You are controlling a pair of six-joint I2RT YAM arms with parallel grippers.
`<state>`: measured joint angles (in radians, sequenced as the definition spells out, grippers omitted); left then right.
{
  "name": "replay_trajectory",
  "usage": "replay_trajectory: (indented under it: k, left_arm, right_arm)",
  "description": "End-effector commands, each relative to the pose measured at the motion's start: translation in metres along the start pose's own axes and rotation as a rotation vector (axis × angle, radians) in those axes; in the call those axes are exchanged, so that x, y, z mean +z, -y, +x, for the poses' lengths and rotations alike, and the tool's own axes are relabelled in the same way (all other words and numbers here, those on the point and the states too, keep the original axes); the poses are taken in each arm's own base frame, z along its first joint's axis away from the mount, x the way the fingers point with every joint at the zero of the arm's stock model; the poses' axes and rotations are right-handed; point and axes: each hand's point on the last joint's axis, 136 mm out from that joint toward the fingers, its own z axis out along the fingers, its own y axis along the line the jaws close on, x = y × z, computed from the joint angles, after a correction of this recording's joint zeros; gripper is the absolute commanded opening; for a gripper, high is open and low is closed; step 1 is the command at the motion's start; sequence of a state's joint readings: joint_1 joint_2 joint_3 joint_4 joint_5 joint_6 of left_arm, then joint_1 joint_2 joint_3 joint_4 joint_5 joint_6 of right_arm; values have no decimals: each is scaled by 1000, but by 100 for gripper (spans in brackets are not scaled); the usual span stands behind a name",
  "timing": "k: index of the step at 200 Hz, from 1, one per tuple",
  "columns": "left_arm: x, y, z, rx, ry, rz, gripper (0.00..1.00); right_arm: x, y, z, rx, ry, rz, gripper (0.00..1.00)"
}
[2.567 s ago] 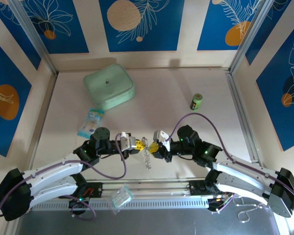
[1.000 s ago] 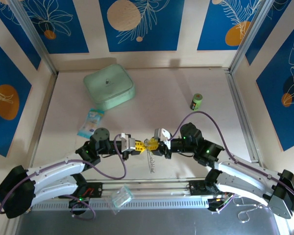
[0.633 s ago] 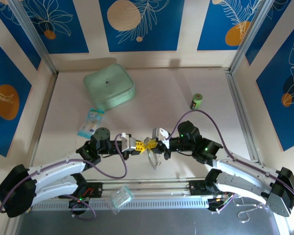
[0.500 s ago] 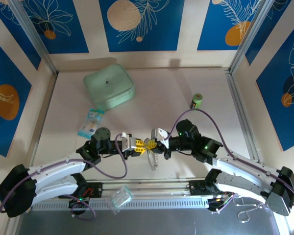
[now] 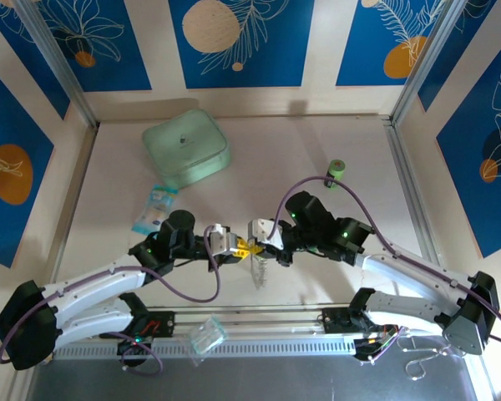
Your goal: Put the keys on the keyring
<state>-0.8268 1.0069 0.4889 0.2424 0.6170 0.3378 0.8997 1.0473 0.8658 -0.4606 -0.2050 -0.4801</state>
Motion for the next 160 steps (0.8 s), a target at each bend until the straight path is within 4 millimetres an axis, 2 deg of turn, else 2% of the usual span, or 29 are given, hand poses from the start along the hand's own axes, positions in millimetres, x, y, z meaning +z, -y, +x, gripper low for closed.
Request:
replay_trajectory:
  k: [1,17,32,40,61,82,125,160]
  left_arm:
    - [1,2,-13,28,27,30,12]
    - [1,3,-17,25,45,35,9]
    - [0,4,-19,22,55,37,0]
    - [0,4,-18,23,57,37,0]
    - [-2,3,-16,24,61,12,0]
    - [-3,3,-15,21,86,-3,0]
    - [-3,0,-14,0,112,-24,0]
    - [-2,-2,-15,-6,116,-33,0]
  right_arm:
    - [-2,-7,-13,-51,10,-43,0]
    - [2,-9,-15,-48,14,-59,0]
    - [4,-9,-15,-39,20,-59,0]
    - [4,-7,-16,-29,36,-45,0]
    - [-6,2,-19,34,125,11,23]
    - [-19,2,-20,107,217,32,32]
    - [-21,-4,-6,241,242,44,36]
    - [-12,-12,15,296,198,40,39]
